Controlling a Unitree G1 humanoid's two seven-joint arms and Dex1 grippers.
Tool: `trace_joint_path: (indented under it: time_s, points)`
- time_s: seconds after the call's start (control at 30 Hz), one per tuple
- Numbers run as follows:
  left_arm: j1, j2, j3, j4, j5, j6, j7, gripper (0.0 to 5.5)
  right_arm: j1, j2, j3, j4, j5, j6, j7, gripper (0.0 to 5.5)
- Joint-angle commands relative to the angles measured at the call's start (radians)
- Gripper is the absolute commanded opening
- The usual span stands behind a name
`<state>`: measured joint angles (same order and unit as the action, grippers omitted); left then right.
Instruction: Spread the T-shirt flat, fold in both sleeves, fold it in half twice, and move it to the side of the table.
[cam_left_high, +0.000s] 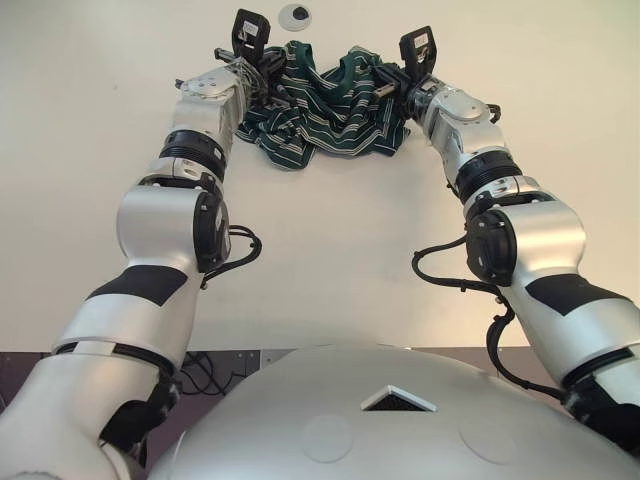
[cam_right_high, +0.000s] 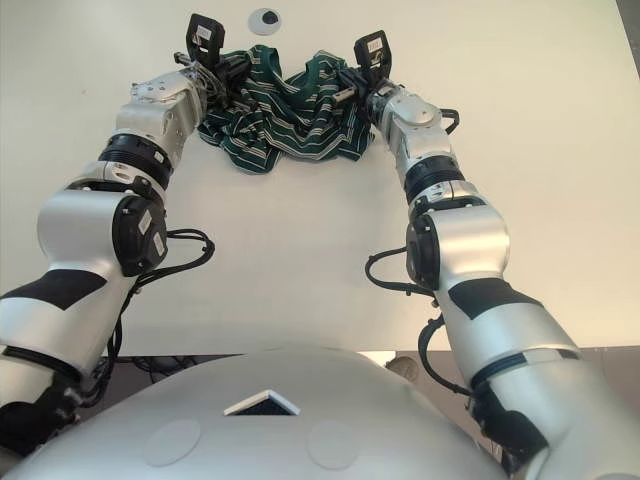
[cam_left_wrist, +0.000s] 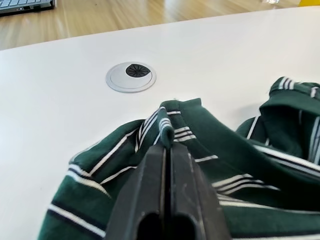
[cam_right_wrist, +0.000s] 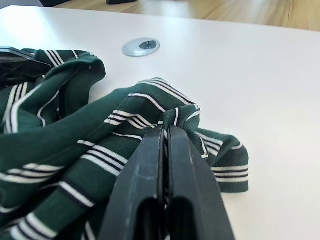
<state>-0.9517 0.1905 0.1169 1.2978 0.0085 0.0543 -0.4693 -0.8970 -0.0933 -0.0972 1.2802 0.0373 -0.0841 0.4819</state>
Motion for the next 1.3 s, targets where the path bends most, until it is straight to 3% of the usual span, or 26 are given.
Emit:
trace_joint_path:
  time_s: [0.03,0.37,0.9,1.13,1.3]
  points:
    - [-0.062,0.038,0.026,-0.034,-0.035,-0.029,-0.059,0.02,-0.071,-0.042,-0.035,-0.061,0.035,-0.023,0.043,0.0]
    - [-0.192,0.085,0.029,-0.087,-0.063,-0.033,-0.116,0.02,-0.213,-0.116,-0.099,-0.17,0.118,0.023,0.134,0.0]
    - [-0.447,0.131,0.088,-0.041,-0.095,-0.133,-0.013,0.02,-0.453,-0.229,-0.133,-0.116,0.134,-0.012,0.151,0.0]
    - [-0.509,0.137,0.079,-0.036,-0.087,-0.15,-0.012,0.02,-0.502,-0.256,-0.16,-0.131,0.155,-0.028,0.181,0.0]
    - [-0.439,0.144,0.054,-0.076,-0.076,-0.155,-0.056,0.02,-0.444,-0.255,-0.16,-0.229,0.188,0.02,0.247,0.0]
